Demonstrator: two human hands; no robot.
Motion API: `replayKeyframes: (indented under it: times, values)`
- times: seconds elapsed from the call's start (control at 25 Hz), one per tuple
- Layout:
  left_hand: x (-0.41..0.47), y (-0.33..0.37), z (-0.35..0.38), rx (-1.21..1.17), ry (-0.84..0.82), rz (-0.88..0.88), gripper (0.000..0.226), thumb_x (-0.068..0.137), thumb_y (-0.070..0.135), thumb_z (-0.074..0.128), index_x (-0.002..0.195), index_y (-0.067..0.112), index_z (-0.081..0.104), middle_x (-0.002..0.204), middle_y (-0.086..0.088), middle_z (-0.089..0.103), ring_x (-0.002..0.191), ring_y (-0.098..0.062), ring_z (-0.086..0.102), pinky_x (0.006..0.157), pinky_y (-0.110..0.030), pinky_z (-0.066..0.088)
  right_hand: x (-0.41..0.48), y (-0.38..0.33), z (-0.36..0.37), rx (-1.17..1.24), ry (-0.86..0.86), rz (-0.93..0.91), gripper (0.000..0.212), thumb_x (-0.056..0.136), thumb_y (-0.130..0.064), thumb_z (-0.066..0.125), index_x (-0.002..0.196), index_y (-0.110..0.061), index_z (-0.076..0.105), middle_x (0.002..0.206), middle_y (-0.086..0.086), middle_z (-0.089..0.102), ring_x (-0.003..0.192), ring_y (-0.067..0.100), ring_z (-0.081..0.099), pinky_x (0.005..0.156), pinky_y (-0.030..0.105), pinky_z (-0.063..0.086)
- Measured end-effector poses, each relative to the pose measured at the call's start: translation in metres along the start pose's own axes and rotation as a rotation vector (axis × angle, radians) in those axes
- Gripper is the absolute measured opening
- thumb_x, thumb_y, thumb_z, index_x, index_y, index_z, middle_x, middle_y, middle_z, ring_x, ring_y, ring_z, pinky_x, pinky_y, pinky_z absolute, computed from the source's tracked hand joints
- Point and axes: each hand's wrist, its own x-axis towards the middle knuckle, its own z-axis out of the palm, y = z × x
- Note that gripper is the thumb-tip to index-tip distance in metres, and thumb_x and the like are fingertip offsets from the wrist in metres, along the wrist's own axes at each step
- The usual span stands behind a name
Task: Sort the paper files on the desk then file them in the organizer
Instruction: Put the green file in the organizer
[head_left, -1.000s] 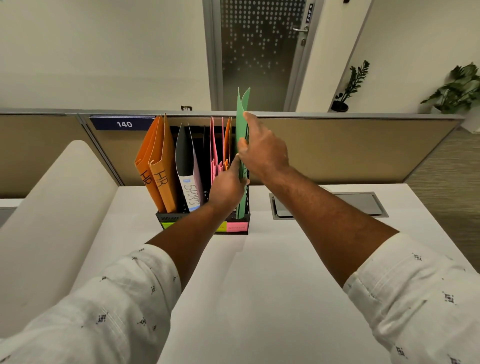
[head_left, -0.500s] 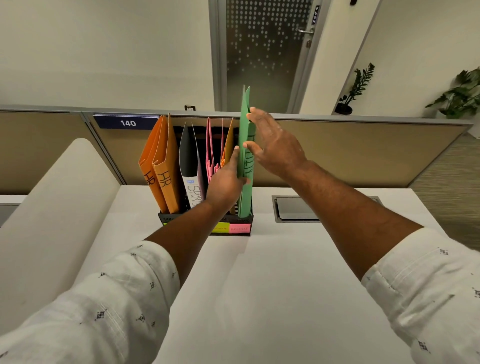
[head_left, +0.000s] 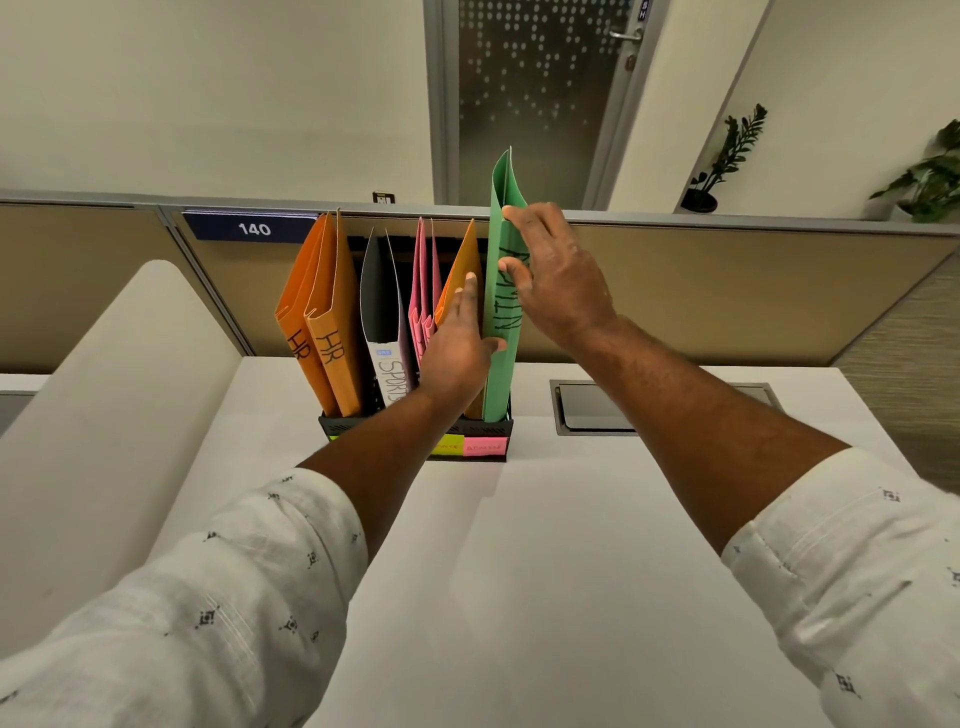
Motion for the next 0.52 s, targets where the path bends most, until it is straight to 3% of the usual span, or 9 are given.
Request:
replayKeyframes:
  times: [0.12,0.2,0.52]
  values:
    - [0.003,-0.001,0.0,0.082,-0.009,0.002,0.093,0.095,0.026,0.066,0.16,0.031,0.0,0.169,0.002,0.009,0.149,-0.028,0.032,0.106,-0.053,0.047,0.002,-0.001,0.002,0.012,0.075,0.013,0.045,0.096,-0.028,0.062,0.138,-0.015,0.053,0.125,0.004,0.055,0.114,0.018,0.056,0.086,0.036,0.06]
    - [0.003,0.0,0.002,0.087,-0.05,0.029,0.089,0.097,0.024,0.063,0.16,0.032,0.0,0.169,0.003,0.006,0.15,-0.028,0.03,0.107,-0.053,0.048,0.003,-0.001,0.003,0.035,0.095,0.021,0.042,0.096,-0.025,0.063,0.136,-0.015,0.055,0.124,0.004,0.055,0.113,0.019,0.056,0.085,0.037,0.06]
    - [-0.004,-0.002,0.014,-0.055,0.031,0.085,0.083,0.097,0.011,0.061,0.158,0.035,0.01,0.161,0.004,0.035,0.141,-0.025,0.046,0.105,-0.054,0.05,-0.005,-0.008,0.015,0.078,0.115,-0.035,0.035,0.097,-0.026,0.062,0.13,-0.016,0.059,0.123,0.006,0.058,0.116,0.021,0.055,0.085,0.039,0.061]
